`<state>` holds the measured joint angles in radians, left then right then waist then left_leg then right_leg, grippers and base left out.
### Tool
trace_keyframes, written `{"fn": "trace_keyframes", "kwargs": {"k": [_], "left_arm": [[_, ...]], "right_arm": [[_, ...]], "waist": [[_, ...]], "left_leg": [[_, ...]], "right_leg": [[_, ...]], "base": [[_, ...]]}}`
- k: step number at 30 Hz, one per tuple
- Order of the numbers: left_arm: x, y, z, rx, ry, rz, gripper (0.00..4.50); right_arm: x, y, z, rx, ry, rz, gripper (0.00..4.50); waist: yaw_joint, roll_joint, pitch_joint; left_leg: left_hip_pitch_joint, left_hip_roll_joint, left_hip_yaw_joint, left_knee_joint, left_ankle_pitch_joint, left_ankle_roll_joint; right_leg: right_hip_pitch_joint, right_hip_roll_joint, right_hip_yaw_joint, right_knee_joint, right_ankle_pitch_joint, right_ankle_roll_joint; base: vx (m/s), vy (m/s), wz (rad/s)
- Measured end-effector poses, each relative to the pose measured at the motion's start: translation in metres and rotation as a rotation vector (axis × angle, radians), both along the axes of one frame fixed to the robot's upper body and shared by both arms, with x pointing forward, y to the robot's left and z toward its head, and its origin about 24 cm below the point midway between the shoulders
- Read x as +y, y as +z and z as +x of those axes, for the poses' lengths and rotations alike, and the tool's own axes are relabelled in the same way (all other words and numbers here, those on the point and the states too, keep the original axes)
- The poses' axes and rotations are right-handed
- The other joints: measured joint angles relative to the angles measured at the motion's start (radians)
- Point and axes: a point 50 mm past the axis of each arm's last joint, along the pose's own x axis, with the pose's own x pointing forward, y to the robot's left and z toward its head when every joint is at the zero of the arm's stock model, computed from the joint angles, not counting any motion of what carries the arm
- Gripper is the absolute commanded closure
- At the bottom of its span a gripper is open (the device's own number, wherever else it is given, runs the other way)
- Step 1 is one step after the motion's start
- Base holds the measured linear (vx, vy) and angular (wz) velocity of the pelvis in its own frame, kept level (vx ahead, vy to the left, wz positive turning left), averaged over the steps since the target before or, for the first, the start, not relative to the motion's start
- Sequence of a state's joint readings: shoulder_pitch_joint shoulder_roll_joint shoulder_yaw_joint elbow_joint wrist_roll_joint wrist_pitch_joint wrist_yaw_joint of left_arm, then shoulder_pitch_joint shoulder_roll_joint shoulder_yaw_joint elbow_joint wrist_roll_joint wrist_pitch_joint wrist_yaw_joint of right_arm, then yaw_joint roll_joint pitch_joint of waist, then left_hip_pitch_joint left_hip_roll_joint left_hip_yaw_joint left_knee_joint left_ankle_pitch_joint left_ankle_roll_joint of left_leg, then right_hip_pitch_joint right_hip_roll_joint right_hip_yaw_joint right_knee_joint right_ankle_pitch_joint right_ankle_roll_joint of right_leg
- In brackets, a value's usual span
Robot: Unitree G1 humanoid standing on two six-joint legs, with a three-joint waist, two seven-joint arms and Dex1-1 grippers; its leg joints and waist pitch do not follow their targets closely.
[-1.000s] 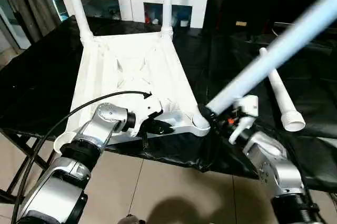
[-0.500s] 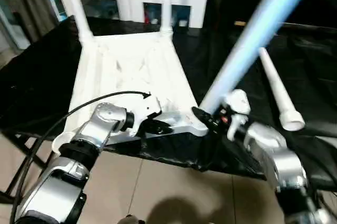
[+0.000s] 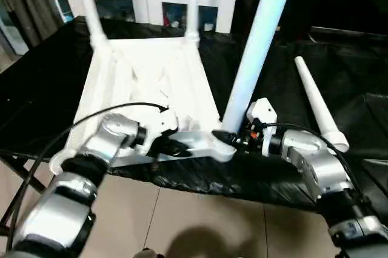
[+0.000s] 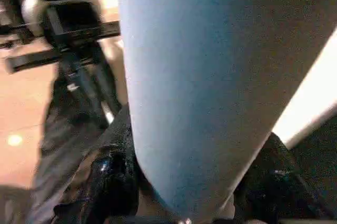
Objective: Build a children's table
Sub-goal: Insert table leg to table base
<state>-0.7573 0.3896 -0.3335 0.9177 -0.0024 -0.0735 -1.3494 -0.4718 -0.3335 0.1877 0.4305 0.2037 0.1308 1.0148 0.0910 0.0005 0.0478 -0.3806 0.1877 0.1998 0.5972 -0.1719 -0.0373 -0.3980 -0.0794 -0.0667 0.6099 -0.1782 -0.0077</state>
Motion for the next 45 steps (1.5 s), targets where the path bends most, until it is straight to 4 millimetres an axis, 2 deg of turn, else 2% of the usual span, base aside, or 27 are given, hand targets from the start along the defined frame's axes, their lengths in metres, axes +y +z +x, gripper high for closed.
{"fn": "trace_keyframes", "kwargs": {"k": [5,10,13,16,17,18,19,20,21,22,23,24,25,26,27,30,31,37,45], "left_arm": [[0.005,0.003,0.0,0.025,-0.044,0.02,4.5],[0.002,0.003,0.003,0.018,-0.047,0.033,4.5],[-0.001,0.0,0.005,0.008,-0.019,0.041,4.5],[-0.006,-0.003,0.009,-0.013,0.051,0.047,4.5],[-0.009,-0.004,0.012,-0.026,0.103,0.046,4.5],[-0.012,-0.006,0.014,-0.028,0.144,0.038,4.5],[-0.016,-0.006,0.017,-0.037,0.188,0.031,4.5],[-0.021,-0.007,0.018,-0.041,0.217,0.021,4.5],[-0.025,-0.007,0.019,-0.043,0.24,0.012,4.5],[-0.029,-0.007,0.021,-0.045,0.257,0.007,4.5],[-0.037,-0.007,0.021,-0.052,0.274,-0.003,4.5],[-0.038,-0.007,0.023,-0.059,0.305,-0.017,4.5],[-0.04,-0.006,0.024,-0.065,0.325,-0.023,4.5],[-0.043,-0.006,0.024,-0.066,0.337,-0.027,4.5],[-0.047,-0.006,0.025,-0.068,0.349,-0.03,4.5],[-0.054,-0.003,0.028,-0.094,0.392,-0.035,4.5],[-0.055,-0.004,0.028,-0.095,0.395,-0.036,4.5],[-0.051,-0.004,0.028,-0.109,0.381,-0.017,4.5],[-0.043,-0.004,0.027,-0.118,0.373,-0.01,4.5]], "right_arm": [[0.002,0.001,-0.002,0.003,0.103,-0.002,2.6],[0.001,0.0,0.0,-0.003,0.115,-0.004,2.6],[0.002,-0.004,0.002,-0.005,0.08,0.003,2.6],[0.003,-0.01,0.008,-0.022,-0.037,0.008,2.6],[0.004,-0.012,0.013,-0.035,-0.118,0.009,2.6],[0.006,-0.012,0.017,-0.05,-0.18,0.004,2.6],[0.005,-0.012,0.022,-0.065,-0.255,0.002,2.6],[0.005,-0.012,0.025,-0.072,-0.313,0.005,2.6],[0.005,-0.012,0.027,-0.074,-0.365,0.008,2.6],[0.004,-0.013,0.028,-0.077,-0.411,0.013,2.6],[0.0,-0.014,0.03,-0.076,-0.46,0.016,2.6],[0.003,-0.012,0.033,-0.078,-0.488,0.025,2.6],[0.004,-0.011,0.036,-0.08,-0.522,0.028,2.6],[0.008,-0.011,0.039,-0.073,-0.564,0.035,2.61],[0.008,-0.011,0.042,-0.067,-0.61,0.043,2.61],[0.01,-0.009,0.05,-0.052,-0.708,0.054,2.61],[0.012,-0.009,0.051,-0.05,-0.718,0.059,2.61],[0.02,-0.008,0.052,-0.034,-0.689,0.069,2.61],[0.026,-0.006,0.055,-0.052,-0.637,0.017,2.61]], "waist": [[0.009,0.0,0.0],[0.018,0.0,0.0],[0.02,0.0,0.0],[0.013,-0.001,0.003],[0.006,-0.001,0.006],[-0.004,0.002,0.01],[-0.015,0.009,0.015],[-0.024,0.018,0.019],[-0.031,0.024,0.024],[-0.023,0.029,0.027],[-0.006,0.006,0.021],[0.001,-0.031,0.014],[0.004,-0.032,0.015],[0.025,-0.019,0.006],[0.028,0.0,-0.004],[0.014,-0.004,-0.005],[0.01,-0.004,-0.005],[-0.002,-0.004,-0.005],[-0.005,-0.004,-0.005]], "left_leg": [[-0.001,0.0,0.001,0.0,0.0,0.0],[0.001,0.0,0.001,0.0,0.0,0.0],[0.008,0.0,0.001,-0.001,0.0,0.0],[0.019,0.0,-0.001,-0.002,0.0,-0.001],[0.023,0.0,-0.003,-0.002,-0.001,-0.001],[0.024,0.001,-0.008,-0.002,-0.001,-0.001],[0.024,0.002,-0.019,-0.005,-0.002,-0.002],[0.024,0.005,-0.03,-0.007,-0.002,-0.002],[0.017,0.007,-0.037,-0.009,-0.002,-0.002],[0.011,0.006,-0.031,-0.013,-0.002,-0.002],[0.011,0.002,0.002,-0.019,-0.002,-0.002],[0.019,-0.012,0.019,-0.021,-0.001,-0.004],[0.015,-0.016,0.011,-0.006,-0.02,-0.019],[0.009,-0.019,-0.04,0.028,-0.033,-0.014],[0.013,-0.014,-0.065,0.02,-0.028,-0.034],[0.005,-0.003,-0.062,0.019,-0.02,-0.038],[0.003,-0.002,-0.059,0.017,-0.023,-0.034],[0.015,0.003,-0.042,-0.001,-0.022,-0.038],[0.017,0.005,-0.032,-0.003,-0.023,-0.037]], "right_leg": [[0.0,0.0,0.0,-0.001,-0.001,-0.001],[0.001,0.0,0.0,0.0,-0.001,-0.001],[0.006,0.0,0.0,0.0,-0.005,0.005],[0.012,0.0,-0.002,-0.002,-0.006,0.007],[0.014,-0.001,-0.006,-0.007,-0.006,0.007],[0.019,-0.003,-0.017,-0.016,-0.006,0.007],[0.027,-0.013,-0.048,-0.035,-0.006,0.007],[0.04,-0.016,-0.071,-0.053,-0.006,0.007],[0.049,-0.018,-0.084,-0.053,-0.021,0.003],[0.043,-0.016,-0.089,-0.006,-0.049,-0.019],[0.049,-0.023,-0.061,0.064,-0.078,-0.043],[0.047,-0.027,-0.021,0.084,-0.121,0.009],[0.032,-0.031,-0.021,0.084,-0.121,0.008],[0.034,-0.029,-0.031,0.081,-0.117,0.006],[0.03,-0.022,-0.049,0.076,-0.103,0.003],[0.019,-0.009,-0.039,0.064,-0.083,-0.01],[0.019,-0.009,-0.039,0.061,-0.081,-0.01],[0.028,-0.009,-0.037,0.036,-0.069,-0.011],[0.029,-0.009,-0.03,0.035,-0.069,-0.011]], "base": [[0.0,0.0,0.0],[0.0,0.0,0.0],[0.0,0.0,0.0],[-0.02,-0.001,-0.01],[-0.083,0.004,-0.05],[-0.118,0.032,-0.14],[-0.08,0.033,-0.13],[-0.072,0.07,-0.22],[0.0,0.0,0.0],[-0.116,0.078,-0.15],[0.0,0.0,0.0],[0.0,0.0,0.0],[0.058,-0.118,-0.04],[0.097,-0.073,-0.34],[0.097,-0.073,-0.34],[0.025,0.0,-0.08],[0.0,0.0,0.0],[0.0,0.0,0.0],[0.0,0.0,0.0]]}}
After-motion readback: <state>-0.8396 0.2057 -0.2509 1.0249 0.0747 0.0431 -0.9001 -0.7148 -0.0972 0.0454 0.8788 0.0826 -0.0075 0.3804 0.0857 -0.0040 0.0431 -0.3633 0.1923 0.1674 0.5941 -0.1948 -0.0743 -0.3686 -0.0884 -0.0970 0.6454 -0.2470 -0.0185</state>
